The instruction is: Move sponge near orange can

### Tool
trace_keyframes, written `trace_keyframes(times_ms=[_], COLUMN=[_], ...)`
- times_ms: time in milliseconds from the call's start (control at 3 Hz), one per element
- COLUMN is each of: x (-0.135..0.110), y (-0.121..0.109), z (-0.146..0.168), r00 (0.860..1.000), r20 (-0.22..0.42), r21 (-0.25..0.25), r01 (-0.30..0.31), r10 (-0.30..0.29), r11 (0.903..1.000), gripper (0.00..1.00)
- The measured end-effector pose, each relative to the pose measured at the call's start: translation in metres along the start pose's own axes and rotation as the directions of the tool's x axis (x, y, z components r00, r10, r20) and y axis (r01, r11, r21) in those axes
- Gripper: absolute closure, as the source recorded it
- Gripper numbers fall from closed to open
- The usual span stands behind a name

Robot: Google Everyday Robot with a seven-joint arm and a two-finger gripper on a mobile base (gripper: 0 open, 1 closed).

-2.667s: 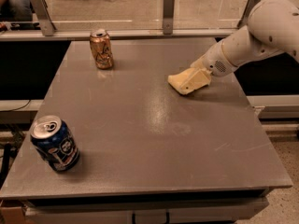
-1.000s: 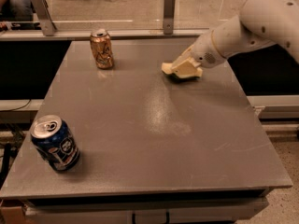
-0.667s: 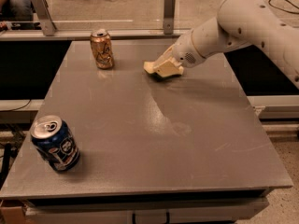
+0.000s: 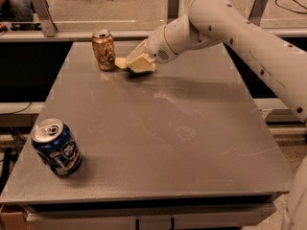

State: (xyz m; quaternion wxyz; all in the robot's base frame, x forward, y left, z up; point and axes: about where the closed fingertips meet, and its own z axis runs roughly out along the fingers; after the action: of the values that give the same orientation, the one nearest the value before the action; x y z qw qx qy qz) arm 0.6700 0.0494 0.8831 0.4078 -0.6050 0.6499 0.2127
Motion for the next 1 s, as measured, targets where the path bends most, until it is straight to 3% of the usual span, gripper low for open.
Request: trace_keyframes(times_ms=[333,1000], x=[-0.016,-0.022], y=[0.000,0.003], z=[0.019,0.036], r00=[0.999,0.999], r20=[0.030,0.051], r21=[-0.025,-0.050], r01=[0.019,0.019], r10=[-0.018,-0.017], r11=[0.9995,0.9986], gripper=[0.83,0.36])
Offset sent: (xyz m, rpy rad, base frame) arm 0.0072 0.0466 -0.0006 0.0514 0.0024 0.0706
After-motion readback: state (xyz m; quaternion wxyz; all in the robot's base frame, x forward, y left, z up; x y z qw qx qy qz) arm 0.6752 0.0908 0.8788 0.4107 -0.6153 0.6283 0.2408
